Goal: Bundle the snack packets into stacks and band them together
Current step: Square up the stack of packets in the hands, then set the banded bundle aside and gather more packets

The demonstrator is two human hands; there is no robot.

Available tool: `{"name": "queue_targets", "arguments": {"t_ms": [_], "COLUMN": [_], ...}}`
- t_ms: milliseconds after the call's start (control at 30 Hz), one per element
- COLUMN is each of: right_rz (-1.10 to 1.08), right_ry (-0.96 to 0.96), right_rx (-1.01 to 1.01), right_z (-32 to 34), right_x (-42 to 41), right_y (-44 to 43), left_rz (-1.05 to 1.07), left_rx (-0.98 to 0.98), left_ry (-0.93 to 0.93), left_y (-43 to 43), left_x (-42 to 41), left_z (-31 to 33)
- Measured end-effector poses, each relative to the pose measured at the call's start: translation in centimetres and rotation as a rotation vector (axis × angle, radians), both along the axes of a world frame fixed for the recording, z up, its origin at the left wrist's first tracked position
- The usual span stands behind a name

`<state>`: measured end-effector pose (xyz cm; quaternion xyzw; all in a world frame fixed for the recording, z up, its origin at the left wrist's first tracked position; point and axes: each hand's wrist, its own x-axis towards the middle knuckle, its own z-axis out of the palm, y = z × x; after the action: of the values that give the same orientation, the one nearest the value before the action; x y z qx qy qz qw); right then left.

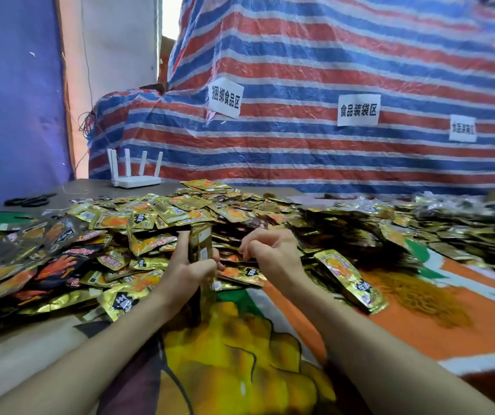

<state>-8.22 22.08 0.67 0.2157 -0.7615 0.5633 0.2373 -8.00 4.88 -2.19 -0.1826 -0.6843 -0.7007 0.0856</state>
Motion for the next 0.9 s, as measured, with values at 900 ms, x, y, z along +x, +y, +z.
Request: {"name": "queue_targets", "arguments": {"t_ms": [900], "right_rz": [-0.932], "right_ry": [-0.514], "right_rx": [1.023], "right_z": [1.1], "right_x": [2.9], "right_y": [20.9], "left_rz": [-0.145], "left_rx": [-0.065], "left_ry": [0.046], "left_y": [0.3], "left_x": [0.3], "left_z": [-0.2]}}
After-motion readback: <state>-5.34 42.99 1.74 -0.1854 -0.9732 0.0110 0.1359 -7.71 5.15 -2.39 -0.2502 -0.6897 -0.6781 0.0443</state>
